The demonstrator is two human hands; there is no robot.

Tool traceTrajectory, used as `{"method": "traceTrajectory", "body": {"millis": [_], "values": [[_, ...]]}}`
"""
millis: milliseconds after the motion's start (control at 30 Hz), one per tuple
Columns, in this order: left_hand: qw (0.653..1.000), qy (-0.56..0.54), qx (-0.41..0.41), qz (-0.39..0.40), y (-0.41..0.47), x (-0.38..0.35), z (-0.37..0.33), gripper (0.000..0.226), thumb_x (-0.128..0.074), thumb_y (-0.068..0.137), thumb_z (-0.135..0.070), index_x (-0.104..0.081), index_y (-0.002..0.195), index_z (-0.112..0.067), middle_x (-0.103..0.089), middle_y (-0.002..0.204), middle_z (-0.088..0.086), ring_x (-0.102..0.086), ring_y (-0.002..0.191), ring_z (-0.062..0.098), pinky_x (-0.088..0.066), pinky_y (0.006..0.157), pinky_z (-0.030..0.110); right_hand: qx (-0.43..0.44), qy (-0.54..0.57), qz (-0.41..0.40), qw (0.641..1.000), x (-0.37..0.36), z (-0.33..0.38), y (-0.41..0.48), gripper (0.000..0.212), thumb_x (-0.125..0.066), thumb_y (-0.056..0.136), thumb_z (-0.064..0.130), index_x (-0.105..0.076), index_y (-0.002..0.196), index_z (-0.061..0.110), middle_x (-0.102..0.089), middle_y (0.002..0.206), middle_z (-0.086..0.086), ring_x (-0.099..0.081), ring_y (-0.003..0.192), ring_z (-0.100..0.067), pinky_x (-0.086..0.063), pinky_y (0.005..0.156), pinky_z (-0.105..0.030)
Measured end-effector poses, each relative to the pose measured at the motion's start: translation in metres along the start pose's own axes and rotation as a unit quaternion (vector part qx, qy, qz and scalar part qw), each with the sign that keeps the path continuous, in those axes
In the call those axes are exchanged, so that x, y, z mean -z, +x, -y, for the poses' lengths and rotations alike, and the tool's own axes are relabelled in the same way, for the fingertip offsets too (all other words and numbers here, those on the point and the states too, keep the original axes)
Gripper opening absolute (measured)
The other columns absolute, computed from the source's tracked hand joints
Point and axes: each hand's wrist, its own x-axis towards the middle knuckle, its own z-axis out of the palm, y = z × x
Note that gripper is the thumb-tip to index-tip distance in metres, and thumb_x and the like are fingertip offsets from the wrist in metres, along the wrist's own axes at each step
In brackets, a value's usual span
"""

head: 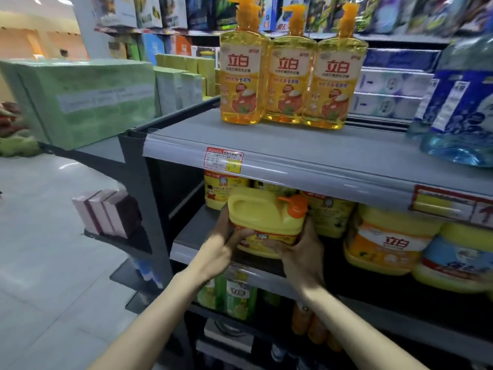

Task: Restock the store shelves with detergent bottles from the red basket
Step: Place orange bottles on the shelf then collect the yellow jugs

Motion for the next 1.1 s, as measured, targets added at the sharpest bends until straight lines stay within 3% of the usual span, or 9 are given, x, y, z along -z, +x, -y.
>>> {"method": "traceTrajectory", "body": {"millis": [100, 333, 433, 633, 733, 833, 933, 1033, 1100], "values": [[0.999, -0.030, 0.000, 0.017, 0.006, 0.000, 0.006, 0.063, -0.064, 0.104, -0.020, -0.032, 0.158, -0.020, -0.055, 0.151, -0.008, -0.053, 0.139, 0.002, -0.046, 0.113, 0.025, -0.003, -0.009, -0.008, 1.000, -0.005, -0.002, 0.000, 0.083, -0.100, 0.063, 0.033, -0.055, 0.132, 0.035, -0.074, 0.117, 0.016, -0.071, 0.105, -0.008, -0.060, 0.090, -0.041], [0.996, -0.074, 0.032, -0.025, 0.017, -0.011, 0.009, 0.075, -0.073, 0.096, -0.048, -0.038, 0.160, -0.031, -0.061, 0.146, -0.018, -0.057, 0.132, -0.005, -0.048, 0.107, 0.022, -0.012, -0.024, 0.014, 1.000, -0.007, -0.002, 0.001, 0.086, -0.089, 0.071, 0.061, -0.046, 0.143, 0.040, -0.071, 0.129, 0.016, -0.071, 0.115, -0.012, -0.060, 0.095, -0.047], [0.996, -0.072, 0.031, -0.045, 0.016, -0.018, 0.012, 0.064, -0.068, 0.099, -0.043, -0.041, 0.157, -0.037, -0.062, 0.141, -0.024, -0.054, 0.122, -0.021, -0.047, 0.097, 0.007, -0.023, -0.025, 0.012, 0.999, -0.011, 0.001, 0.001, 0.092, -0.083, 0.075, 0.066, -0.041, 0.151, 0.036, -0.070, 0.133, 0.010, -0.071, 0.117, -0.017, -0.060, 0.097, -0.048], [0.993, -0.072, 0.087, 0.016, -0.010, -0.013, 0.030, 0.068, -0.065, 0.100, -0.049, -0.037, 0.161, -0.042, -0.057, 0.153, -0.018, -0.054, 0.141, 0.005, -0.048, 0.116, 0.045, -0.050, -0.059, 0.046, 0.996, -0.014, -0.013, -0.023, 0.096, -0.075, 0.092, 0.038, -0.016, 0.169, 0.035, -0.061, 0.151, -0.001, -0.063, 0.133, -0.026, -0.052, 0.108, -0.047], [0.992, -0.066, 0.103, 0.018, -0.021, -0.015, 0.038, 0.064, -0.067, 0.102, -0.012, -0.046, 0.154, -0.043, -0.064, 0.143, -0.022, -0.060, 0.132, -0.002, -0.054, 0.110, 0.036, -0.065, -0.048, 0.088, 0.993, -0.008, -0.025, -0.041, 0.098, -0.069, 0.088, 0.047, -0.010, 0.166, 0.050, -0.046, 0.164, 0.008, -0.050, 0.147, -0.017, -0.046, 0.117, -0.050], [0.992, -0.076, 0.096, 0.014, -0.027, -0.022, 0.046, 0.068, -0.066, 0.100, 0.001, -0.047, 0.157, -0.031, -0.067, 0.141, -0.016, -0.063, 0.129, 0.002, -0.056, 0.105, 0.029, -0.070, -0.058, 0.104, 0.990, -0.006, -0.032, -0.048, 0.097, -0.072, 0.092, 0.043, -0.011, 0.166, 0.049, -0.039, 0.168, 0.012, -0.042, 0.151, -0.012, -0.041, 0.122, -0.043], [0.994, -0.051, 0.094, -0.009, -0.026, -0.028, 0.052, 0.071, -0.071, 0.096, -0.012, -0.044, 0.160, -0.029, -0.065, 0.140, -0.018, -0.064, 0.127, -0.001, -0.058, 0.099, 0.024, -0.062, -0.058, 0.094, 0.992, -0.012, -0.031, -0.047, 0.100, -0.066, 0.084, 0.058, -0.009, 0.166, 0.051, -0.037, 0.169, 0.013, -0.039, 0.154, -0.012, -0.041, 0.123, -0.045], [0.992, -0.059, 0.110, -0.004, -0.021, -0.028, 0.052, 0.068, -0.065, 0.088, -0.028, -0.050, 0.154, -0.032, -0.068, 0.137, -0.018, -0.067, 0.119, -0.004, -0.059, 0.095, 0.026, -0.066, -0.055, 0.098, 0.991, -0.019, -0.038, -0.038, 0.105, -0.063, 0.079, 0.065, -0.007, 0.167, 0.049, -0.047, 0.164, 0.007, -0.050, 0.147, -0.018, -0.047, 0.117, -0.049], [0.991, -0.065, 0.113, 0.005, -0.010, -0.027, 0.048, 0.058, -0.066, 0.089, -0.026, -0.055, 0.145, -0.037, -0.072, 0.128, -0.019, -0.068, 0.106, -0.012, -0.057, 0.085, 0.015, -0.072, -0.074, 0.098, 0.990, -0.020, -0.038, -0.029, 0.110, -0.059, 0.075, 0.066, -0.008, 0.169, 0.041, -0.058, 0.154, -0.001, -0.060, 0.136, -0.025, -0.051, 0.111, -0.050]]}}
